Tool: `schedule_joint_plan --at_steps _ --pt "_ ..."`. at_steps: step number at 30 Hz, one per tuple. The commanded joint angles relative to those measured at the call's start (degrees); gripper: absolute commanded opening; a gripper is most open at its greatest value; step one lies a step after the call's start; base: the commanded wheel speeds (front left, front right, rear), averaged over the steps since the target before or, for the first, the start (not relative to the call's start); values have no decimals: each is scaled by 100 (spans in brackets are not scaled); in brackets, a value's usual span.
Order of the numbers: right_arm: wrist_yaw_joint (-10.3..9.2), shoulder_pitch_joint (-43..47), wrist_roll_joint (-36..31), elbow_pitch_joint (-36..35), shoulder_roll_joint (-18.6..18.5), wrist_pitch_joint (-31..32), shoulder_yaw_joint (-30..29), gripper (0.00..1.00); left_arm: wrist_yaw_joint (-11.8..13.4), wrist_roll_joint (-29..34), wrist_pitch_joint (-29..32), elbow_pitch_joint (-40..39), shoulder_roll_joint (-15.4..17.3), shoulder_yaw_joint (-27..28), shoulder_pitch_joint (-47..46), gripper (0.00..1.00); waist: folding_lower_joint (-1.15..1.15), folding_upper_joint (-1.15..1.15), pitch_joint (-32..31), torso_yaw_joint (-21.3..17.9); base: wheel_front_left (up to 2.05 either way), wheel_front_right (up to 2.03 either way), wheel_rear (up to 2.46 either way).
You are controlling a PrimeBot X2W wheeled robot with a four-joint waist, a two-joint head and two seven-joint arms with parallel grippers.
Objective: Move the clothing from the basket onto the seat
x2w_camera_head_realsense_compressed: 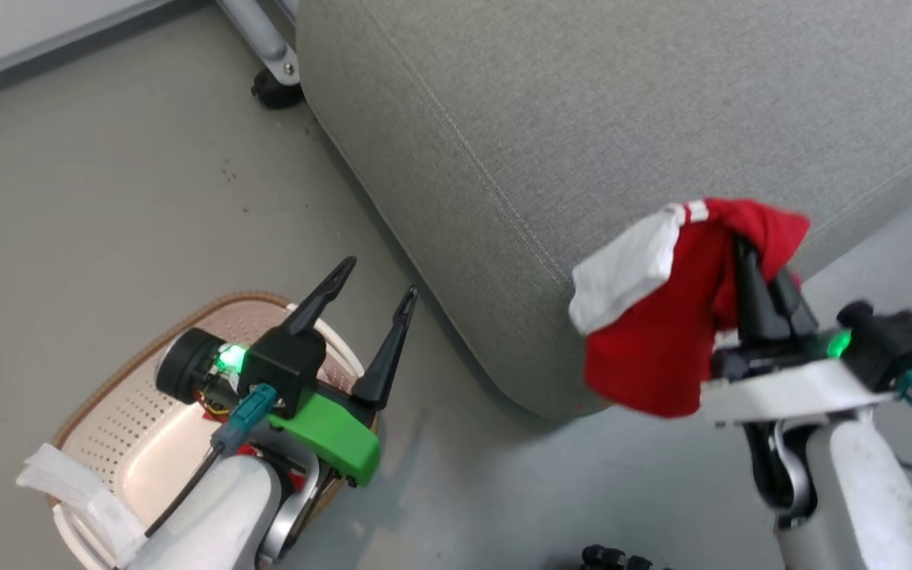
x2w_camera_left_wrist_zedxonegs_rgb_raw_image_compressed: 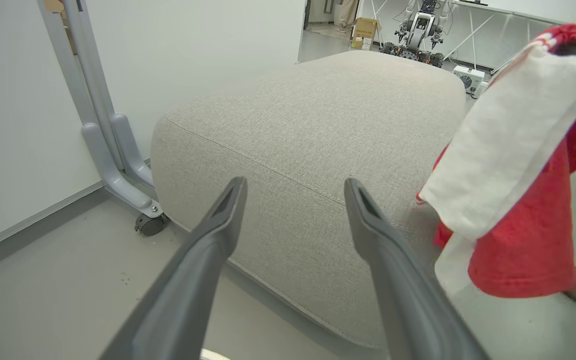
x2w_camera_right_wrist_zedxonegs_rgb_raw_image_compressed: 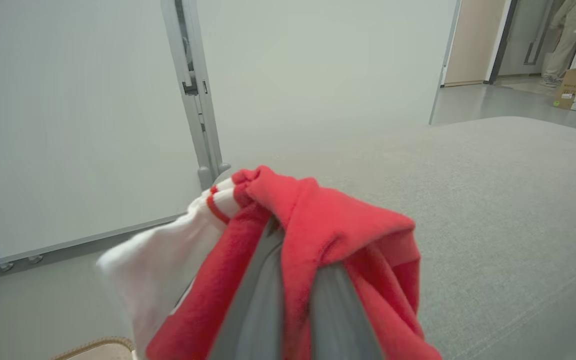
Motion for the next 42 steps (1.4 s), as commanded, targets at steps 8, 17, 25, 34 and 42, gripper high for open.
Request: schedule_joint_plan --at_steps 8,17,25,34,42 --pt "-2 -2151 107 102 -445 -19 -1071 0 -28 519 446 -631 349 -282 -411 100 0 0 1405 677 0 0 0" --pt "-2 -3461 408 1183 -1301 -18 -1889 0 -90 637 649 -999 428 -396 -673 100 0 0 2216 1450 0 0 0" --pt "-3 -3333 -209 1999 -884 -19 -2515 100 -119 693 709 -1104 523 -482 -643 100 0 0 2252 1549 0 0 0" --pt "-3 -1799 -656 1605 -244 -19 -2298 100 90 491 252 -745 218 -395 -508 100 0 0 1318 1646 0 0 0" --pt "-3 -449 -625 1592 -21 -19 -764 100 363 67 -438 33 -238 -256 48 100 0 0 -52 2100 0 0 0"
